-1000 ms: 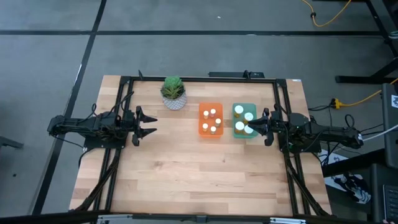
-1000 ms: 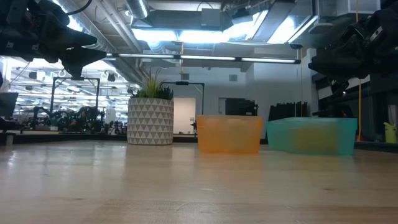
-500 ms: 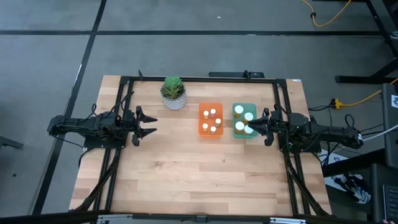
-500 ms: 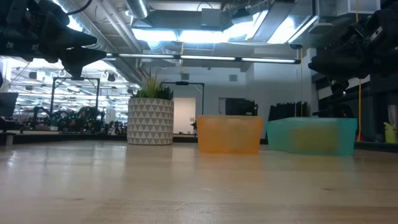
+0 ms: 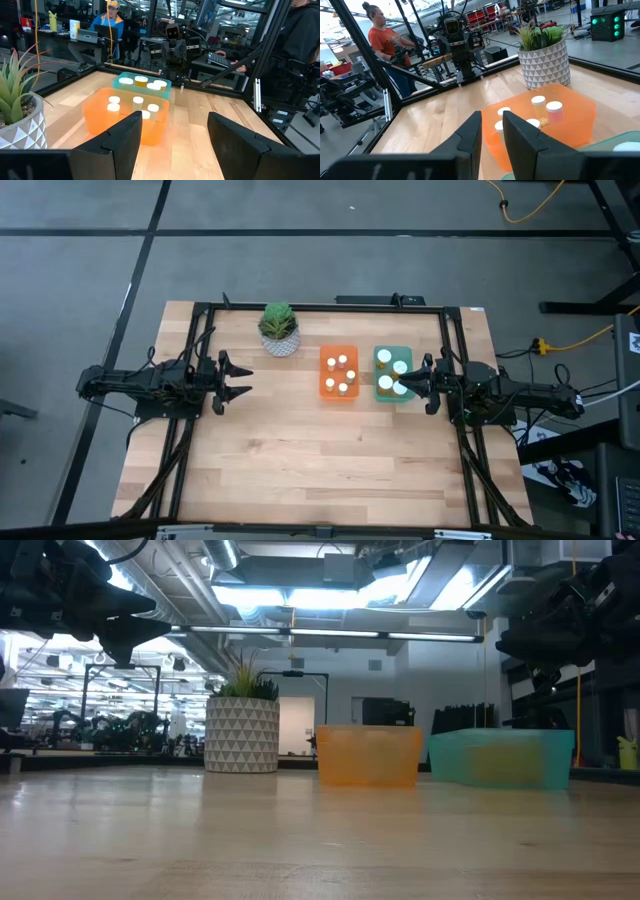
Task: Pick and place medicine bottles into bin by pill shape (circle, oval)
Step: Return to Home Position
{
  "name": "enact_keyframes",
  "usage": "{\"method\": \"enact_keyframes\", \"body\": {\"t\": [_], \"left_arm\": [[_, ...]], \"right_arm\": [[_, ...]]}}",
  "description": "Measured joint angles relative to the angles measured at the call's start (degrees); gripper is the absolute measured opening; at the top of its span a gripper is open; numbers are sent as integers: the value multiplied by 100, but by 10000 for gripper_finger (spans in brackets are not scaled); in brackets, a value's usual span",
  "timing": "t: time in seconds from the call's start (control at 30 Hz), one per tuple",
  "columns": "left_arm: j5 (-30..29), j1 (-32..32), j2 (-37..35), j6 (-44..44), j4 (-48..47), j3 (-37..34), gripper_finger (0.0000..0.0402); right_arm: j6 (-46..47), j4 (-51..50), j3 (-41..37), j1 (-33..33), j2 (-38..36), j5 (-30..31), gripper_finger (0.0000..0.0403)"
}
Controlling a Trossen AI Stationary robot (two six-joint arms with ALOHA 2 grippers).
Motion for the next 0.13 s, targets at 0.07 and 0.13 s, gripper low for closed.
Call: {"method": "enact_keyframes", "body": {"t": [0.07,0.13], "left_arm": [[1,1,0,0,-1,0,219],[1,0,0,0,0,0,219]], "right_arm": [[0,0,0,0,0,-2,81],[0,0,0,-1,0,-1,81]]}}
